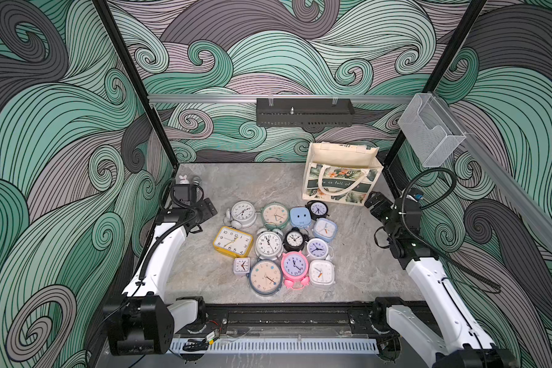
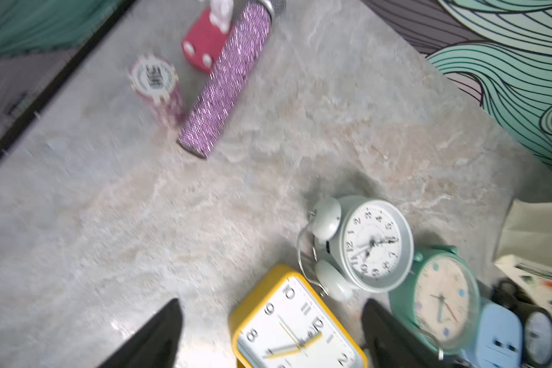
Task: Put the alarm clock into the canvas bag
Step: Pick up the alarm from the center of the board.
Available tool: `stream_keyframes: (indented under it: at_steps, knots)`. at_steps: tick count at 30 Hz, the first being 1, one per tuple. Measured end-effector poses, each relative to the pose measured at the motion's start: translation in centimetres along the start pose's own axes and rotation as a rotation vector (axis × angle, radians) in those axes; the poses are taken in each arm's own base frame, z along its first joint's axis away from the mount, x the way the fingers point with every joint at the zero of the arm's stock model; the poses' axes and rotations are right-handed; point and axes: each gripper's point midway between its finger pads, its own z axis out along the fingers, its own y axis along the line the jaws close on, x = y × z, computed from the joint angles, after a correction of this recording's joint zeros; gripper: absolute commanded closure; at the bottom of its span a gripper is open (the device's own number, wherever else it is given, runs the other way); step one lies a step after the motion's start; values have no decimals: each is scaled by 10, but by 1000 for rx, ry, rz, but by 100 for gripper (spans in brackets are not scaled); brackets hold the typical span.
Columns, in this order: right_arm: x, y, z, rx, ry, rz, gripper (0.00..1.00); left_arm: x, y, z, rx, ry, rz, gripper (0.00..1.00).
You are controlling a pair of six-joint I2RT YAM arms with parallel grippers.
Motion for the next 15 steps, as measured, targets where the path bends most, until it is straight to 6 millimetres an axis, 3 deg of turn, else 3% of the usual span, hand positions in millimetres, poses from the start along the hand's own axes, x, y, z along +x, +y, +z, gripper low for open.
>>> stream_keyframes:
  at_steps: [6,9,15]
  knots:
    - [56,50,-28,-140,234,-185,1,21,-17,23,53,206,-11,47]
    - [83,54,-46,-187,340,-249,1,24,-25,44,46,306,-27,59]
    - [120,59,-63,-246,493,-322,1,43,-21,82,3,435,-69,60]
